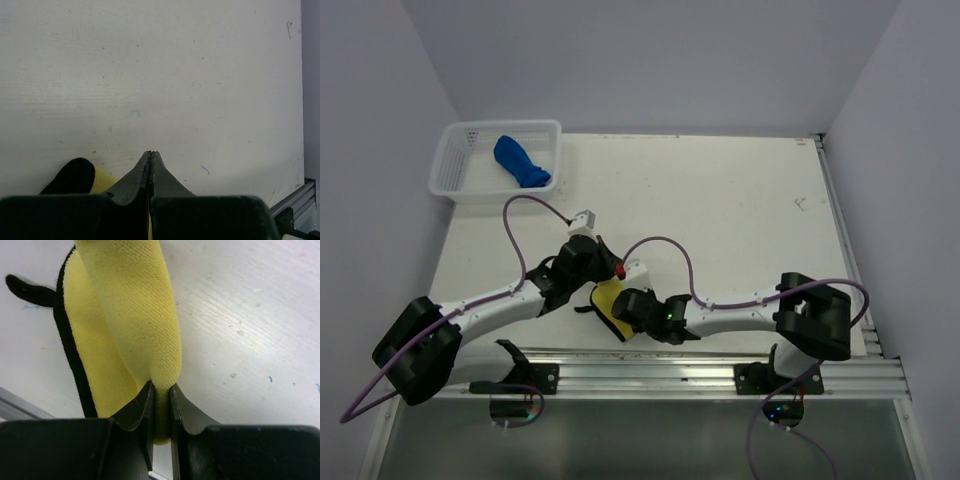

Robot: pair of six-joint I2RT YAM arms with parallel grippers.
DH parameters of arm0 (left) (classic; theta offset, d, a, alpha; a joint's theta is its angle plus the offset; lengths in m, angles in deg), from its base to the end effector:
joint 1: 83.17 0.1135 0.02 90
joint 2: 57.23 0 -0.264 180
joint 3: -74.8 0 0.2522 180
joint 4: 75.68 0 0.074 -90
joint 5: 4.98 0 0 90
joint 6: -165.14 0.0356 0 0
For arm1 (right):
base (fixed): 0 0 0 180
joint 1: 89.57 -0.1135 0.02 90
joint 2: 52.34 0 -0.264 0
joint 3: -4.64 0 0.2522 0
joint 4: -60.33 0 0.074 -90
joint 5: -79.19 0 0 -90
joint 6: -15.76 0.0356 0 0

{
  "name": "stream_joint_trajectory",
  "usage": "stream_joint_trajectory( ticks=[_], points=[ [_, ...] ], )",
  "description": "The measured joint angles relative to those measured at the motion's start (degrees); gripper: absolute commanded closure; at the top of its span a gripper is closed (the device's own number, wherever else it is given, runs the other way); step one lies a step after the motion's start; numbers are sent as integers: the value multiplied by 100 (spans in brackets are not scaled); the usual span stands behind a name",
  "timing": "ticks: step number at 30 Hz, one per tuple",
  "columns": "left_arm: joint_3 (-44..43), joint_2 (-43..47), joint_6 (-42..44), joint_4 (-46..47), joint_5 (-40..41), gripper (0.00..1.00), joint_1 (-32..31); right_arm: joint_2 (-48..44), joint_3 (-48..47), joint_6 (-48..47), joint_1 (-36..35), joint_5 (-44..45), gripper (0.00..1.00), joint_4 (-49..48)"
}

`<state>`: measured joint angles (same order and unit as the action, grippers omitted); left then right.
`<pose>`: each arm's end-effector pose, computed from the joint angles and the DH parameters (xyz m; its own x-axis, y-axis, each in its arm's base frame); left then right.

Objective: Roll the towels
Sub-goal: Roll the towel

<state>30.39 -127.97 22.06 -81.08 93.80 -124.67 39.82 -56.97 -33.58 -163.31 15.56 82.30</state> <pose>0.1922 -0.1628 0.1934 -0.6824 -0.4512 -0.5751 0.0201 0.7749 -0.6318 0.1024 0.2947 0.1651 -0.6797 -0.2454 -0.6913 -0.4503 0.8835 0.1291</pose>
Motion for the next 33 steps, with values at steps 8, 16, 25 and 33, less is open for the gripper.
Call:
stream_joint_trajectory(
  ticks=[8, 16, 25, 33],
  points=[
    [-46, -57, -9, -363, -197, 100, 138, 898, -990, -9, -437, 1569, 100, 879],
    [-52, -83, -186, -348, -463, 100, 186, 1322, -1401, 243, -697, 2382, 100, 1587],
    [326, -205, -592, 315, -905, 100, 208, 1980, -2138, 782, -892, 2903, 100, 2638],
    [841, -278, -754, 837, -881, 100, 87, 2011, -2201, 999, -925, 2905, 81, 3014]
  ],
)
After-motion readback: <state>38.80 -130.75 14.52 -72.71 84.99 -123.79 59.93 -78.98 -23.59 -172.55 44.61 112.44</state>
